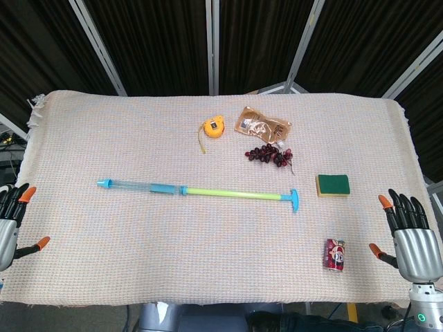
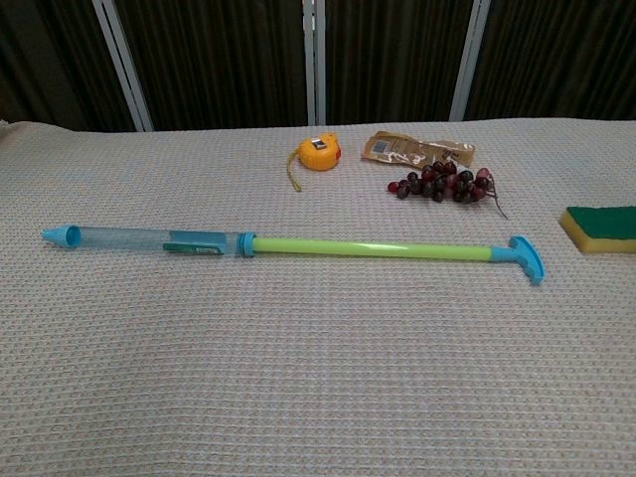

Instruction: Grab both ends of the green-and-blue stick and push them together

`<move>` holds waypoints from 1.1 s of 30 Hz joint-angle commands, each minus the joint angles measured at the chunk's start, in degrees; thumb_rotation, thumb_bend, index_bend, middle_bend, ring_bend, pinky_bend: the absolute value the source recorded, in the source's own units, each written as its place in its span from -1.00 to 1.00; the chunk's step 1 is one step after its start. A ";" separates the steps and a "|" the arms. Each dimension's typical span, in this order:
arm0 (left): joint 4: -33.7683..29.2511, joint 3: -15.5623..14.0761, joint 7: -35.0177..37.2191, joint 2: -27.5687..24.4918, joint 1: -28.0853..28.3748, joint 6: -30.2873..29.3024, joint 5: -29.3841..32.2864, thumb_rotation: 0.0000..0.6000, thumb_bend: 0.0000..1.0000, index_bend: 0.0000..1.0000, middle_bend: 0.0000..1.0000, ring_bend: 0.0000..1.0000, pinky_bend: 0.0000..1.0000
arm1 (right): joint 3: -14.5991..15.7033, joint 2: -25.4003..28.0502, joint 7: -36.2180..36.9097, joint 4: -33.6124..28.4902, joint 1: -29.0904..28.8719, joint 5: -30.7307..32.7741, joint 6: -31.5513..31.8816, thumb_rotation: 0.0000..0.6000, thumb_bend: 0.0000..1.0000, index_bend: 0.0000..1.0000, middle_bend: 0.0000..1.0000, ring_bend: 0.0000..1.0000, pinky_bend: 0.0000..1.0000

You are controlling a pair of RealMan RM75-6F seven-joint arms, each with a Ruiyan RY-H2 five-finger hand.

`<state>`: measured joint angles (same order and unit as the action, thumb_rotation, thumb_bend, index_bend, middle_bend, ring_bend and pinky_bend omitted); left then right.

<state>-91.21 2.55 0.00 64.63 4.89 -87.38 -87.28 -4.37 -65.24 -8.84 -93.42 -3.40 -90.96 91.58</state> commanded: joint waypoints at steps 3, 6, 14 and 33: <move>-0.17 -0.01 -0.78 0.07 0.05 0.02 -0.09 1.00 -1.00 -1.00 -1.00 -1.00 -1.00 | -0.05 -0.04 0.25 0.16 0.00 0.36 -0.29 1.00 -1.00 -1.00 -1.00 -1.00 -1.00; -0.15 -0.17 -1.12 0.10 -0.01 0.38 0.22 1.00 -1.00 -1.00 -1.00 -1.00 -1.00 | 0.08 -0.09 0.12 0.31 -0.06 0.39 -0.64 1.00 -1.00 -1.00 -1.00 -1.00 -1.00; -0.51 -0.22 -1.65 -0.04 -0.32 0.18 0.49 1.00 -1.00 -1.00 -1.00 -1.00 -1.00 | -0.96 -0.01 1.71 -1.35 -4.60 2.00 -8.46 1.00 -1.00 -1.00 0.49 0.54 0.50; 1.82 1.04 -4.95 2.46 1.15 4.80 5.89 1.00 -1.00 -1.00 -1.00 -1.00 -1.00 | -10.48 -11.98 -7.52 5.52 -35.13 24.21 -48.13 1.00 -0.91 -0.23 1.00 1.00 1.00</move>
<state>-89.55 3.51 -4.80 66.93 5.94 -82.75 -81.57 -13.51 -73.44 -13.06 -91.35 -35.49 -71.05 46.97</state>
